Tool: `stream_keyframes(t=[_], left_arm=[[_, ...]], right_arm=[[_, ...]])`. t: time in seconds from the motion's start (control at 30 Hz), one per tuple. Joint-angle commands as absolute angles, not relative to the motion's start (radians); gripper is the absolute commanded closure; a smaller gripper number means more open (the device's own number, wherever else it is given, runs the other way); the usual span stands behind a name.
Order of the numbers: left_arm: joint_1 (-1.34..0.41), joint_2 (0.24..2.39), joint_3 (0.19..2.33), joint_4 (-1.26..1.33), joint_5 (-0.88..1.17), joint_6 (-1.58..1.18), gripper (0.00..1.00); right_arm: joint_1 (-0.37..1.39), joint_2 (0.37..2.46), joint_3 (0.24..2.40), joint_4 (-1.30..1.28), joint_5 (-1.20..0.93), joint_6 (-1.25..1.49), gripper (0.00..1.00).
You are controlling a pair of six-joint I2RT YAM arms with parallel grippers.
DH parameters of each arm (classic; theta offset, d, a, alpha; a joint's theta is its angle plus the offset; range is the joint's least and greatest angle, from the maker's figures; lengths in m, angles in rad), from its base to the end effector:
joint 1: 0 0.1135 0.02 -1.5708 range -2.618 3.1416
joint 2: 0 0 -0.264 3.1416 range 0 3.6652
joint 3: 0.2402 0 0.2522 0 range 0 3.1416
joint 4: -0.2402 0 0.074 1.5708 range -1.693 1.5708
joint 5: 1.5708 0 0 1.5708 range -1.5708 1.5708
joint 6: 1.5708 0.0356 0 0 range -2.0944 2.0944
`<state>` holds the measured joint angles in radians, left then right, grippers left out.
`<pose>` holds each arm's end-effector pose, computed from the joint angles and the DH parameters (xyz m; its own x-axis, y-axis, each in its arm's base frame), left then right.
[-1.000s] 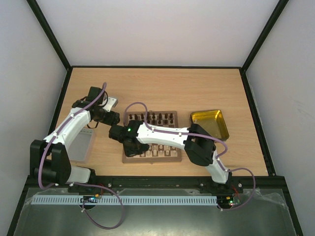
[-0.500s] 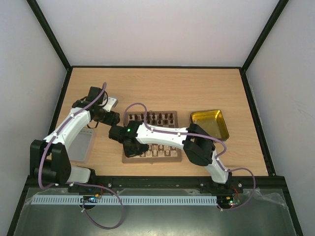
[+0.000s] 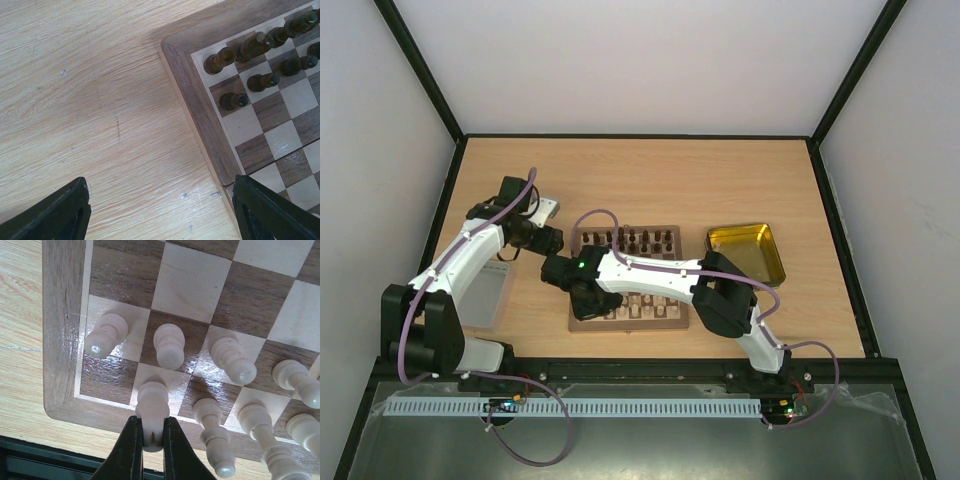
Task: Set up the chess pieces on the board
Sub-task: Place the chess piece on the chessboard.
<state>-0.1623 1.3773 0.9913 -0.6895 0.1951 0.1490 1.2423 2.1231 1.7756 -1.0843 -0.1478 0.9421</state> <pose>0.2659 -0.0505 0.2401 -0.8216 0.2821 -0.4954 0.3756 0.9216 -0.0981 0.1320 0.4034 0.2031 -0.9504 -0.3088 0.0365 -0.2960 0.9345 0.1978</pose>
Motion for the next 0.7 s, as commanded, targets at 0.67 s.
stream_keyframes(t=[0.67], left_arm=[[-0.158, 1.375, 0.977, -0.691, 0.206, 0.147, 0.21]], right_arm=[[1.244, 2.133, 1.786, -1.102, -0.146, 0.936, 0.82]])
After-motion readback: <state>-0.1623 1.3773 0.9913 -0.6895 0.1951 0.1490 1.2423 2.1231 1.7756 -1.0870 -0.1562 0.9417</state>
